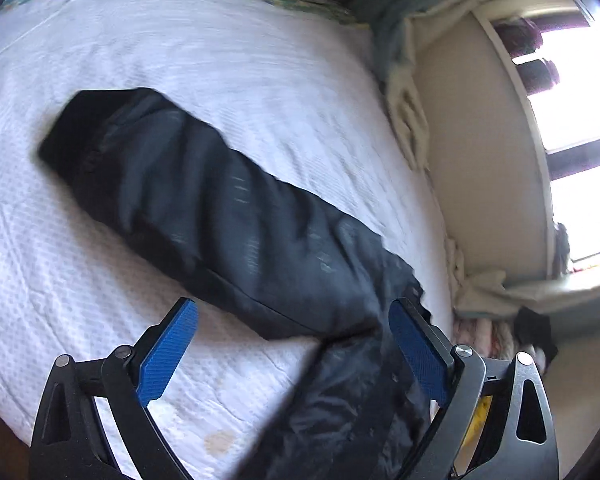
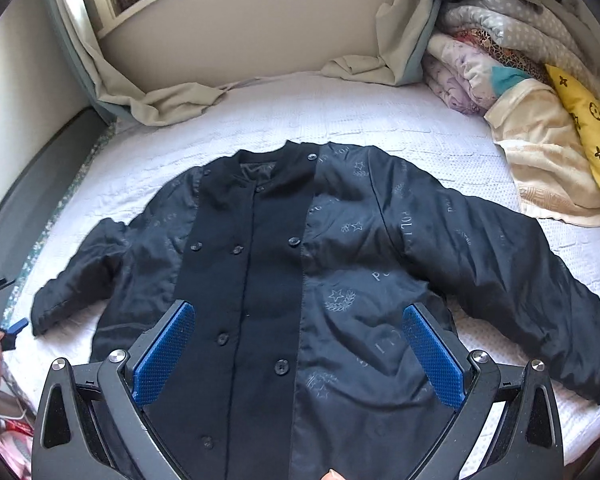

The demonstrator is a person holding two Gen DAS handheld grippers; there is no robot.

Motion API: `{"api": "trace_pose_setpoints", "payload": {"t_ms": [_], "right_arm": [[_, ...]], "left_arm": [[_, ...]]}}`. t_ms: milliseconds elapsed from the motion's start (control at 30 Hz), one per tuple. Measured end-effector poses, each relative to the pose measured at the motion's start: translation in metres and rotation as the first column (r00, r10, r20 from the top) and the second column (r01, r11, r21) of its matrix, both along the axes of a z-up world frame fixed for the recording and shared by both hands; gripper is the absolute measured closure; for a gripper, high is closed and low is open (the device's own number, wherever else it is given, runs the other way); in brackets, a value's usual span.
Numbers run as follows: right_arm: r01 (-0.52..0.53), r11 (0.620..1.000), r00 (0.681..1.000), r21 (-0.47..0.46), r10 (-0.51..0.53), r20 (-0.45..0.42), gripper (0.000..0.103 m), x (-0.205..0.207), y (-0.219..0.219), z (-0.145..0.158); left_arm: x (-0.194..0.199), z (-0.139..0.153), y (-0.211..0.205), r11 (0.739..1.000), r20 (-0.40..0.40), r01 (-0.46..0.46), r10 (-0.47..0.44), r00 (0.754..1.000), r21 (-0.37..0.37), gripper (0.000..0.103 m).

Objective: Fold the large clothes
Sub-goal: 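Grasp the sleeve nearest the left tool and fold it across the jacket body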

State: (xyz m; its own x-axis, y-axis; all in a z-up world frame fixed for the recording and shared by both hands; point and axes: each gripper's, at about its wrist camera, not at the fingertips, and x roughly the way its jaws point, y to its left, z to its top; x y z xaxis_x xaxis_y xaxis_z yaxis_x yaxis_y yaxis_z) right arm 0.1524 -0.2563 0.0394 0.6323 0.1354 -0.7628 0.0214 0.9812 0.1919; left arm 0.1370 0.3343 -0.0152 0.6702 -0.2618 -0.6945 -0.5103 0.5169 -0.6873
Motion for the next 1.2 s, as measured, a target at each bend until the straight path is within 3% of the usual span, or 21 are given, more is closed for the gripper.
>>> {"api": "trace_pose_setpoints", "payload": {"t_ms": [133, 300, 533, 700, 800, 900, 1033, 1100, 1200], "right_arm": [[-0.006, 1.0, 0.999, 0.024, 0.007, -0.032, 0.0, 0.012, 0.007, -0.012], [-0.022, 0.999, 0.999, 0.027, 0.024, -0.045, 0.0, 0.021, 0.017, -0.019], [-0.021, 1.0, 0.997, 0.014, 0.022, -0.068, 0.0, 0.029, 0.02, -0.03], [-0.001, 1.0, 0.996, 0.022, 0.003, -0.09, 0.0, 0.033, 0.012, -0.036], [0.009, 0.999, 0.995, 0.034, -0.006, -0.099, 0.0, 0.035, 0.008, -0.038], [0.02, 0.999, 0.995, 0.037, -0.016, -0.101, 0.0, 0.035, 0.005, -0.038], [0.027, 0.999, 0.996, 0.034, -0.024, -0.09, 0.0, 0.034, 0.003, -0.032], [0.03, 0.999, 0.996, 0.027, -0.028, -0.084, 0.0, 0.032, 0.003, -0.03], [0.039, 0.999, 0.996, 0.014, -0.038, -0.076, 0.0, 0.032, 0.002, -0.026]], "left_arm": [[0.001, -0.016, 0.009, 0.999, -0.055, -0.027, 0.03, 0.998, 0.045, 0.009], [0.009, -0.056, 0.017, 0.996, -0.117, -0.075, 0.069, 0.991, -0.05, 0.01], [0.02, -0.091, 0.033, 0.979, -0.139, -0.183, 0.17, 0.976, -0.089, 0.016], [0.023, -0.098, 0.043, 0.97, -0.055, -0.182, 0.175, 0.983, -0.158, 0.063], [0.022, -0.094, 0.042, 0.969, -0.009, -0.159, 0.16, 0.987, -0.191, 0.08], [0.026, -0.069, 0.031, 0.983, 0.048, -0.14, 0.147, 0.988, -0.122, 0.084], [0.026, -0.013, 0.001, 0.996, 0.162, -0.05, 0.038, 0.986, 0.07, 0.084], [0.028, 0.013, -0.023, 0.986, 0.202, -0.001, -0.033, 0.979, 0.166, 0.084], [0.04, 0.049, -0.073, 0.947, 0.236, 0.076, -0.155, 0.959, 0.314, 0.084]]}}
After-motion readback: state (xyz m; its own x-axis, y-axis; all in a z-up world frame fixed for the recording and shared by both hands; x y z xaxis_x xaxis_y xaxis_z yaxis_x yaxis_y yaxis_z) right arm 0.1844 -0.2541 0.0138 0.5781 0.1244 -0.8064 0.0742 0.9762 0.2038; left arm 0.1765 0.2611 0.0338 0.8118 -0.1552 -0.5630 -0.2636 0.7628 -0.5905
